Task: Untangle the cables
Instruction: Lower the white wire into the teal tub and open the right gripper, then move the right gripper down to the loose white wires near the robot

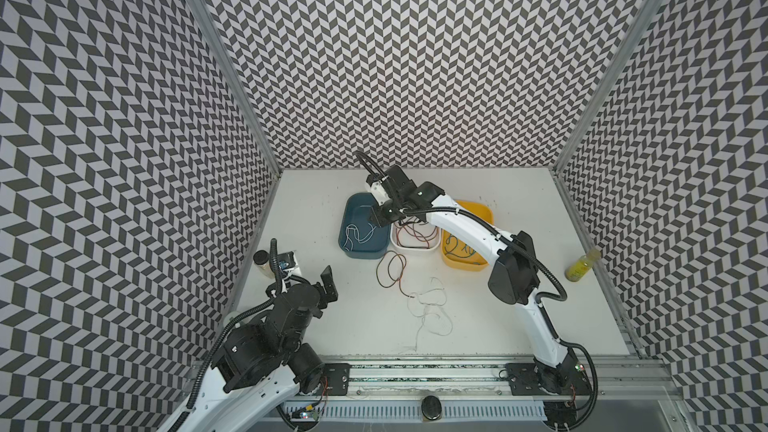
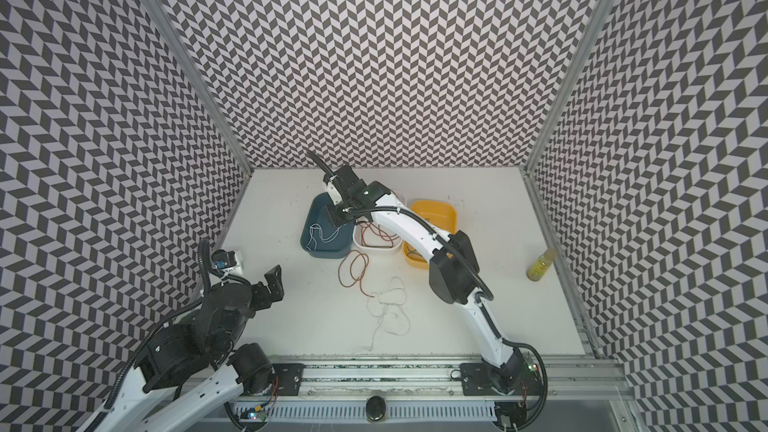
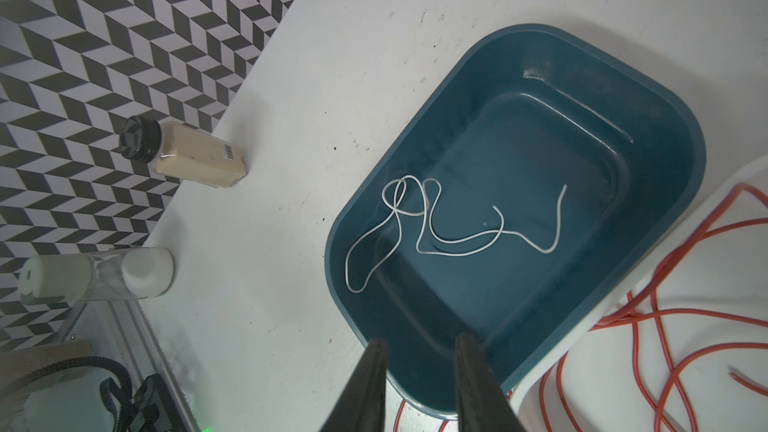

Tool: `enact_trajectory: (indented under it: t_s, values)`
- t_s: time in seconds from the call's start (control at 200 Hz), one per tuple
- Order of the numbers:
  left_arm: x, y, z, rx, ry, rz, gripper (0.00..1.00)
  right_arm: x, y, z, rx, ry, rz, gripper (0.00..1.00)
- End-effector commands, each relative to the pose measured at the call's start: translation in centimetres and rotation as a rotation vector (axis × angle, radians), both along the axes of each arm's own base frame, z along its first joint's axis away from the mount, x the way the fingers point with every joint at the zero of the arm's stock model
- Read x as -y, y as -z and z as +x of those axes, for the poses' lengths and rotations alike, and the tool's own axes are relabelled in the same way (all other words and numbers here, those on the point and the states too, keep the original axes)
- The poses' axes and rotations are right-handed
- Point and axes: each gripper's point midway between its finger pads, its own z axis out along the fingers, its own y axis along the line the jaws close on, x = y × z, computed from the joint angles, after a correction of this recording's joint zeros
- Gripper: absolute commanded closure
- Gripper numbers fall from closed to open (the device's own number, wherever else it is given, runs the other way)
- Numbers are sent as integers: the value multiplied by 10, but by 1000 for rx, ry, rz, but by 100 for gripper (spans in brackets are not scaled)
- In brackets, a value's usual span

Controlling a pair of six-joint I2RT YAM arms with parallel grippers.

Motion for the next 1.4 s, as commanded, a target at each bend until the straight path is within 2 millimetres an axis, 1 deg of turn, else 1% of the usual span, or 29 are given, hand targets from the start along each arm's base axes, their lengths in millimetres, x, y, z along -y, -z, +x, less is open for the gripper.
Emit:
enact_trajectory:
  t_s: [0.0, 0.115, 0.13, 0.145, 0.175, 0.215, 0.23, 0.235, 0.27, 0.28, 0.331, 0.356, 0.386, 0.416, 0.426, 0.556, 0.656, 0.671, 0.686, 0.721, 0.726, 0.736, 0.746, 0.761, 0.841, 0.931, 1.142, 1.267, 1.397]
  values:
    - [-1, 4, 3, -6, -14, 9, 0, 14, -56, -19, 73, -2, 31, 68]
    - [-1, 4, 3, -5, -14, 9, 0, 32, -69, -45, 82, 4, 29, 63]
    - [-1, 4, 3, -6, -14, 10, 0, 35, -66, -48, 75, 9, 24, 62]
    - [-1, 4, 3, -5, -13, 9, 0, 38, -71, -52, 81, 11, 32, 62]
    - [0, 4, 3, -6, -12, 8, 0, 44, -69, -59, 73, 16, 33, 61]
    - [0, 4, 3, -6, -12, 9, 0, 53, -72, -69, 71, 28, 45, 59]
    - [0, 4, 3, -7, -11, 9, 0, 57, -69, -73, 66, 32, 41, 58]
    - [0, 4, 3, -6, -12, 8, 0, 58, -71, -74, 69, 34, 46, 57]
    - [0, 4, 3, -7, -9, 10, 0, 68, -71, -82, 68, 51, 48, 54]
    - [0, 5, 3, -8, -9, 10, 0, 71, -67, -83, 63, 60, 41, 53]
    - [1, 5, 3, -10, -7, 10, 0, 86, -64, -93, 61, 92, 37, 50]
    - [1, 5, 3, -11, -8, 10, 0, 92, -63, -98, 59, 102, 37, 49]
    - [1, 5, 3, -11, -5, 10, 0, 100, -56, -104, 49, 110, 30, 48]
    - [1, 6, 3, -13, -5, 13, 0, 106, -55, -110, 49, 120, 35, 47]
    - [1, 5, 3, -13, -5, 12, 0, 108, -51, -113, 41, 123, 30, 47]
    - [2, 6, 3, -14, -2, 11, 0, 128, -36, -138, 30, 140, 27, 43]
    - [2, 5, 3, -14, -3, 11, 0, 140, -19, -155, 13, 161, 4, 38]
    - [2, 6, 3, -16, -3, 13, 0, 142, -16, -157, 5, 166, 5, 28]
    - [2, 6, 3, -16, -3, 13, 0, 143, -13, -159, -6, 171, 4, 25]
    - [2, 6, 3, -17, -3, 14, 0, 146, -7, -163, -28, 179, 8, 23]
    - [2, 6, 3, -16, -3, 13, 0, 147, -4, -164, -39, 185, 7, 17]
    - [2, 6, 3, -16, -3, 13, 0, 147, -2, -165, -47, 188, 10, 10]
    - [2, 6, 4, -18, -3, 15, 0, 148, 1, -167, -57, 188, 10, 7]
    - [2, 6, 4, -18, -3, 15, 0, 148, 4, -169, -69, 187, 10, 6]
    - [2, 7, 4, -20, -3, 16, 0, 148, 21, -176, -128, 210, 16, 4]
    - [3, 8, 4, -24, -1, 19, 0, 149, 39, -179, -172, 238, 0, 4]
    - [3, 7, 4, -23, -2, 20, 0, 146, 72, -176, -214, 293, -40, 6]
    - [2, 7, 4, -23, -4, 20, 0, 146, 90, -172, -234, 322, -75, 11]
    - [3, 7, 4, -22, -3, 18, 0, 142, 108, -170, -264, 333, -102, 20]
